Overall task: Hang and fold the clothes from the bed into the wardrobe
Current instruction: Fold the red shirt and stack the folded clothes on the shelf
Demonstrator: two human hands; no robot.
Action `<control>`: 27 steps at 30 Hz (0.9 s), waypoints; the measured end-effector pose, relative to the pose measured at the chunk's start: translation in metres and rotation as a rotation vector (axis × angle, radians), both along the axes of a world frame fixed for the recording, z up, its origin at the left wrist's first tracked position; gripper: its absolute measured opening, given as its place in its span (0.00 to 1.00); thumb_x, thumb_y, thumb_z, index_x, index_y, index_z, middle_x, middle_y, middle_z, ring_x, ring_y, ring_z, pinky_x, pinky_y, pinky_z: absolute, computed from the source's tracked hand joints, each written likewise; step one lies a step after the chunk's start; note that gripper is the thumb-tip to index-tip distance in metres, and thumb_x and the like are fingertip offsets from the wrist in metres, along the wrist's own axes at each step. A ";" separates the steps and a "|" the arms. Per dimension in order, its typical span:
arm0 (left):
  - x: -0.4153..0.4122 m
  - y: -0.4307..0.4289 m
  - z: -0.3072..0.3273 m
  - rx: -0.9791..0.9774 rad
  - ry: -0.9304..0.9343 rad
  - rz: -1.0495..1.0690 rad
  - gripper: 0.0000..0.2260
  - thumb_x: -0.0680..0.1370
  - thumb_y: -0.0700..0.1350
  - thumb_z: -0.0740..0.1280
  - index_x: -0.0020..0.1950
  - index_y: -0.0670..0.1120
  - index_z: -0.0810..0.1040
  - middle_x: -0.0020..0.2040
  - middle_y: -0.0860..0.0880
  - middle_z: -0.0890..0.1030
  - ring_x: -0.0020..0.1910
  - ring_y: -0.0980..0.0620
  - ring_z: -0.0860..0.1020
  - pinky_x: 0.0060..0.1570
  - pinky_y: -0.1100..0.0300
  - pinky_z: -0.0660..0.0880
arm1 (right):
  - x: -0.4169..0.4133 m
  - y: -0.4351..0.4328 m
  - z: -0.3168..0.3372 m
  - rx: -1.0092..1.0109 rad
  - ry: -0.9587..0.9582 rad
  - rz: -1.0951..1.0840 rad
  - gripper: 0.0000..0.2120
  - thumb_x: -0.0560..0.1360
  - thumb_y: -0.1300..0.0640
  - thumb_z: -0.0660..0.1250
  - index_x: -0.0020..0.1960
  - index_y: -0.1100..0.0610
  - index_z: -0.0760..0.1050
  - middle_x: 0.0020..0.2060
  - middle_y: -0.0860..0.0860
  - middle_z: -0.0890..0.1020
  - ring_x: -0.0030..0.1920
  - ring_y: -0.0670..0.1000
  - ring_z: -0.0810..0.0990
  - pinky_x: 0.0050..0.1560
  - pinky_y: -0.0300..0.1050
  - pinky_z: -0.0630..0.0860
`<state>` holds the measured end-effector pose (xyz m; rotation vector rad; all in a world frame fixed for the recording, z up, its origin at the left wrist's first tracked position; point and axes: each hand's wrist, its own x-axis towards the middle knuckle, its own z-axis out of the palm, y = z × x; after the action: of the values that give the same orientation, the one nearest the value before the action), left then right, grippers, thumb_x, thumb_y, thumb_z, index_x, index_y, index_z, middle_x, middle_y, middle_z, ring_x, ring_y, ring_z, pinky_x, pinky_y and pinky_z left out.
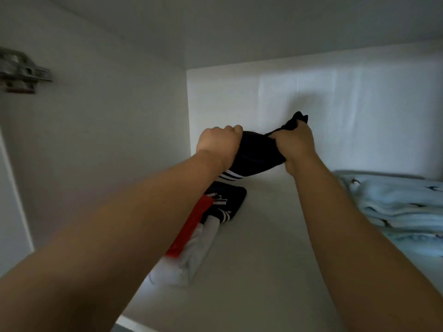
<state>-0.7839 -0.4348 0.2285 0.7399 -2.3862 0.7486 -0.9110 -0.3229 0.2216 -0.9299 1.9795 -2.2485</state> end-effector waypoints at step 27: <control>0.079 -0.171 -0.052 0.501 -0.533 0.137 0.26 0.74 0.42 0.72 0.72 0.53 0.75 0.67 0.46 0.79 0.64 0.45 0.77 0.64 0.52 0.75 | 0.044 -0.139 -0.097 0.722 -0.021 0.117 0.21 0.74 0.55 0.76 0.59 0.65 0.74 0.55 0.60 0.80 0.53 0.58 0.81 0.51 0.49 0.81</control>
<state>-0.7054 -0.6055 0.1769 1.0085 -3.0921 0.4305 -0.8668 -0.4624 0.1244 -0.8734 2.3656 -1.2882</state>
